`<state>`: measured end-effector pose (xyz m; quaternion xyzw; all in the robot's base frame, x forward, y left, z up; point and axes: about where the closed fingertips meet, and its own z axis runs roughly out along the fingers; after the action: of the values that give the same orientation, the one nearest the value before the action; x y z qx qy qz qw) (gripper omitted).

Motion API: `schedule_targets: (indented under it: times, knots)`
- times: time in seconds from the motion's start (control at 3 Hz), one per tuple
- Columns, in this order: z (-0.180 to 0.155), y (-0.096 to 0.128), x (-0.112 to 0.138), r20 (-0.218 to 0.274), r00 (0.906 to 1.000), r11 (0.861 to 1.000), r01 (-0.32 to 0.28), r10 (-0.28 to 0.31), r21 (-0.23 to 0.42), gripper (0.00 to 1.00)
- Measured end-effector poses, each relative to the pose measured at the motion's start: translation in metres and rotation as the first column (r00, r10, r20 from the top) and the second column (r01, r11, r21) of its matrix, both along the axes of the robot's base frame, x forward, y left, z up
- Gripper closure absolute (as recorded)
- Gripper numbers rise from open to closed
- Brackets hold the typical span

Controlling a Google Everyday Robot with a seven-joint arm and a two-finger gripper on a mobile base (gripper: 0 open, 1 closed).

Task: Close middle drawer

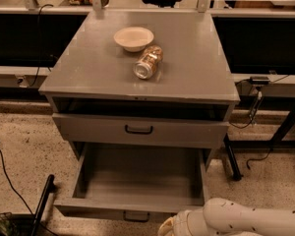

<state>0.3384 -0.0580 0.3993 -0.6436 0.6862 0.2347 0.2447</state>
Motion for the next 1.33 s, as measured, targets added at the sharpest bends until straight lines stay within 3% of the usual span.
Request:
schedule_targets:
  times: [0.67, 1.33]
  knots:
    - [-0.033, 0.011, 0.023, -0.007, 0.9998, 1.000, 0.021, -0.021, 0.020, 1.00]
    - [-0.045, 0.008, 0.058, 0.020, 0.9983, 0.998, 0.054, -0.054, 0.032, 1.00]
